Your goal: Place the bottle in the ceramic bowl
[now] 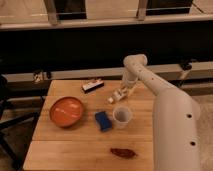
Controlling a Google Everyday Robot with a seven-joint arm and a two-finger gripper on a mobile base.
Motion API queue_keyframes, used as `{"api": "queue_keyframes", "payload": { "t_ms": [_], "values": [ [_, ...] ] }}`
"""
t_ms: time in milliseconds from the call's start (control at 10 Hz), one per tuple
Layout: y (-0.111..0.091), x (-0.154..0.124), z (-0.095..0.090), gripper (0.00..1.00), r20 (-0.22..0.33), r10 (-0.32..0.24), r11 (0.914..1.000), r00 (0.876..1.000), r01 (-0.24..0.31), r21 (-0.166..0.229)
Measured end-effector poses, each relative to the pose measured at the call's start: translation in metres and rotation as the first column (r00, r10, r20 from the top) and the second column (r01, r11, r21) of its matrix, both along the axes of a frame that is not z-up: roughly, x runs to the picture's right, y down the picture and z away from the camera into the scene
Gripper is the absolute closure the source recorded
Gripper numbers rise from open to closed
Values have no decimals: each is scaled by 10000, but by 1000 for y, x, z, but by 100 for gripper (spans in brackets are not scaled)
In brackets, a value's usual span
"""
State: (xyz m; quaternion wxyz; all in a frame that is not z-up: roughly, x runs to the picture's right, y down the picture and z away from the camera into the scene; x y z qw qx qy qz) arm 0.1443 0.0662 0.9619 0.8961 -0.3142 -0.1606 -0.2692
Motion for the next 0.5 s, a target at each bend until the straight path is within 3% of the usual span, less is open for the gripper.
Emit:
{"api": "queue_keyframes", "payload": {
  "t_ms": [300, 500],
  "values": [
    [-25, -39, -22, 99, 137, -408, 9988, 9991, 405, 264],
    [-30, -53, -27, 99, 217, -690, 9971, 9974, 682, 333]
  ]
}}
